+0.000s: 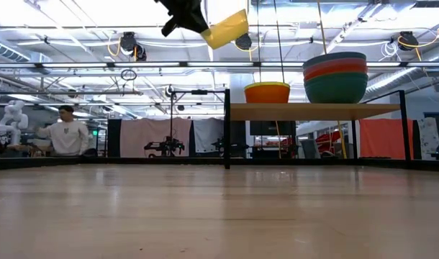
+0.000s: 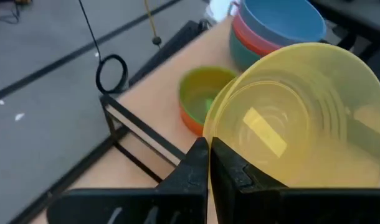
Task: Place and stack bowls onto a shelf
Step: Stack the yellow bowl inside the green bowl on the shelf
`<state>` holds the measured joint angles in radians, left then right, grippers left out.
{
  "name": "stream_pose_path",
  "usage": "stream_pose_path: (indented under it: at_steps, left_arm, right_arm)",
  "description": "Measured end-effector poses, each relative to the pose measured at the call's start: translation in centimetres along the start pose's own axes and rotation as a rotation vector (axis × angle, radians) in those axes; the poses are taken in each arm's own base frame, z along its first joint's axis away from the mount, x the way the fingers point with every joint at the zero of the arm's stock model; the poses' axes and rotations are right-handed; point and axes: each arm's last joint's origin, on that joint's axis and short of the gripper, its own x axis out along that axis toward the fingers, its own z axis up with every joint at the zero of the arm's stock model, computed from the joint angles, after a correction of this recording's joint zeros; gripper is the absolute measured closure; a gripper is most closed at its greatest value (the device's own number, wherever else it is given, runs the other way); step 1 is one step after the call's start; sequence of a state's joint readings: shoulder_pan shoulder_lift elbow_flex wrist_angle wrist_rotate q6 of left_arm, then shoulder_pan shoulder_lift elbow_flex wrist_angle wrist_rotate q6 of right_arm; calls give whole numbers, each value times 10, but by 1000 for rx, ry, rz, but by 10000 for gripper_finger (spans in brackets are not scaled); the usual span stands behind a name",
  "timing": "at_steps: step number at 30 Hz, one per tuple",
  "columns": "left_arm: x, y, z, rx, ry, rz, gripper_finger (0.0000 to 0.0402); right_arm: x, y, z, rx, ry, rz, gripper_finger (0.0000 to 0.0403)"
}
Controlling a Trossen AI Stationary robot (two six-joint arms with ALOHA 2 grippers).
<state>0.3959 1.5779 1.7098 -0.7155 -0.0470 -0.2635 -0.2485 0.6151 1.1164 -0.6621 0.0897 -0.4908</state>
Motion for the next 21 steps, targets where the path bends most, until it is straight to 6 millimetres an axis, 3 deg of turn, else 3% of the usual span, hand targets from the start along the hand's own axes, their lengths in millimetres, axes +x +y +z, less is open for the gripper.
stream_pose_path:
  at_steps: [7, 17, 21]
  left_arm:
    - [22, 24, 11, 18, -43, -88, 401]
    - [93, 40, 7, 42, -54, -216, 401]
    - [110, 45, 15, 70, -60, -214, 401]
  right_arm:
    - [0, -1, -1, 0, 25, -47, 403]
    - [0, -3, -1, 7, 43, -83, 403]
    - [0, -3, -1, 8, 41, -85, 403]
